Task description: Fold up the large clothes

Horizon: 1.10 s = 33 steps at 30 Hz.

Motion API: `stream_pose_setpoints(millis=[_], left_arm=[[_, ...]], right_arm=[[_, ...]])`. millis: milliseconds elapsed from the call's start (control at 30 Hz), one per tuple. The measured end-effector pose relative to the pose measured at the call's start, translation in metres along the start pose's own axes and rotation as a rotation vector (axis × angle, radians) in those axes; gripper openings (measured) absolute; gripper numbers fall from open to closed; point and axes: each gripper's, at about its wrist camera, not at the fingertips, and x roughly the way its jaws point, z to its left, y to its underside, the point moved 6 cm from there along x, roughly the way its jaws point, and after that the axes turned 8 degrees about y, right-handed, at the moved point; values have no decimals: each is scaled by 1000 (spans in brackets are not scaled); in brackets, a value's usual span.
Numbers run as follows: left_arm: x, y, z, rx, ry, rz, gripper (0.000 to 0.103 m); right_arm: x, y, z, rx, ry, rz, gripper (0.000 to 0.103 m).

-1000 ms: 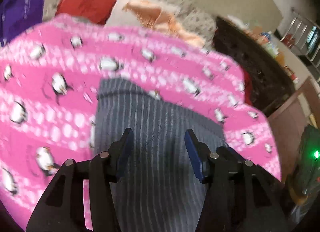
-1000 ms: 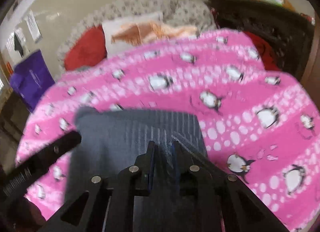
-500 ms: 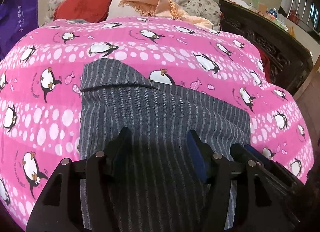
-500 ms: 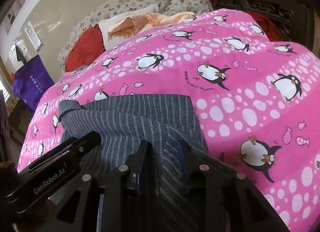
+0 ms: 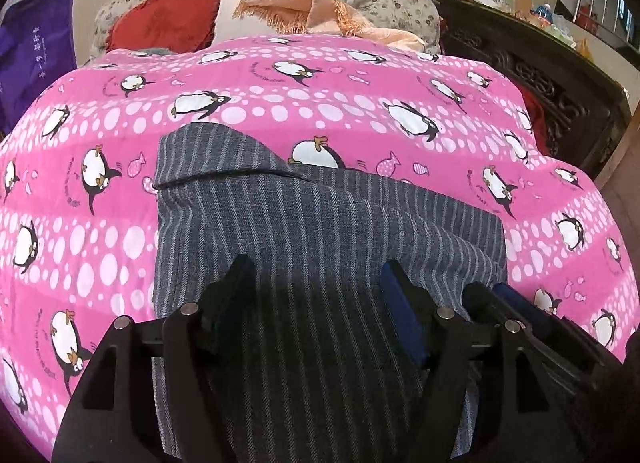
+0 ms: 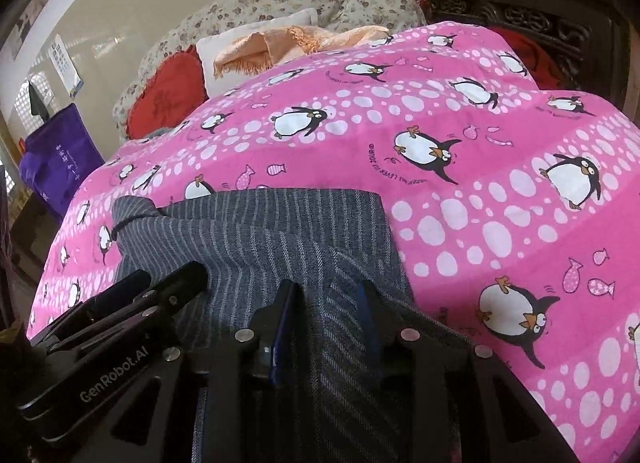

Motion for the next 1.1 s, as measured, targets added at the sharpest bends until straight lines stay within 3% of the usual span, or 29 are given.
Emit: stream_pose_setpoints(millis=[1100], left_arm=[[-6,-1,6,-49,59,-14,66]], right_arm=[[-1,1,3,-37,92,3,41]])
